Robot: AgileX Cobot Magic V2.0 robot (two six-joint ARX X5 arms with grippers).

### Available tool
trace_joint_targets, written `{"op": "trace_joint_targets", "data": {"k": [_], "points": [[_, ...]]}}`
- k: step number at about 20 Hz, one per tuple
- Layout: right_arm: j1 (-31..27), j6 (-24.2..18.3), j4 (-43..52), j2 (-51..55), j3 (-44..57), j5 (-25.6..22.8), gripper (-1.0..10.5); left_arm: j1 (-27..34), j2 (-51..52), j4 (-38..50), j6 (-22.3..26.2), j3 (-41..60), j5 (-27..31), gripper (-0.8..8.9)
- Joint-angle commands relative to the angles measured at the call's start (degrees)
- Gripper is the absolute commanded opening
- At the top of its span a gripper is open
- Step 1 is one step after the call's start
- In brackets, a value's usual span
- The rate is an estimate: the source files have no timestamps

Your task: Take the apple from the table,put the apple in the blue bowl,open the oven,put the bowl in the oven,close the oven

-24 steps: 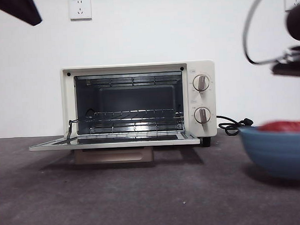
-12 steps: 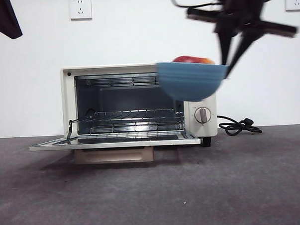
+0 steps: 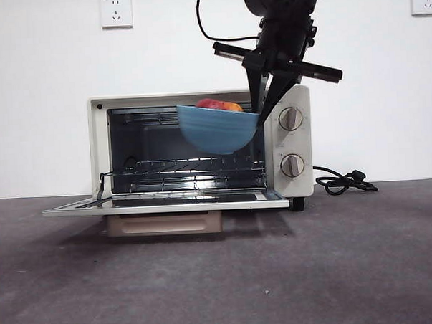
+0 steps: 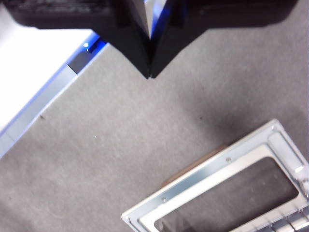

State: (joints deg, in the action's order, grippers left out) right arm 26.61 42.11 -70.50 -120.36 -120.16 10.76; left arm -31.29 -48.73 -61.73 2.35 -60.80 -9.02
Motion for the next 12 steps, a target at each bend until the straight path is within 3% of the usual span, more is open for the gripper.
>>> {"op": "trace_joint_targets", "data": {"k": [1, 6, 12], "points": [[-0.07, 3.74, 1.92, -1.14, -0.70, 0.37, -0.1, -0.15, 2.25, -1.60, -0.26, 0.00, 0.09, -0.06], [-0.94, 9.84, 5.31, -1.75, -0.72, 0.22, -0.1, -0.15, 7.26, -4.76, -0.79, 0.00, 0.07, -0.06], [-1.22, 13.92, 6.56, -3.06, -0.72, -2.40, -0.1, -0.15, 11.30, -8.41, -2.19, -0.02, 0.09, -0.06]]}}
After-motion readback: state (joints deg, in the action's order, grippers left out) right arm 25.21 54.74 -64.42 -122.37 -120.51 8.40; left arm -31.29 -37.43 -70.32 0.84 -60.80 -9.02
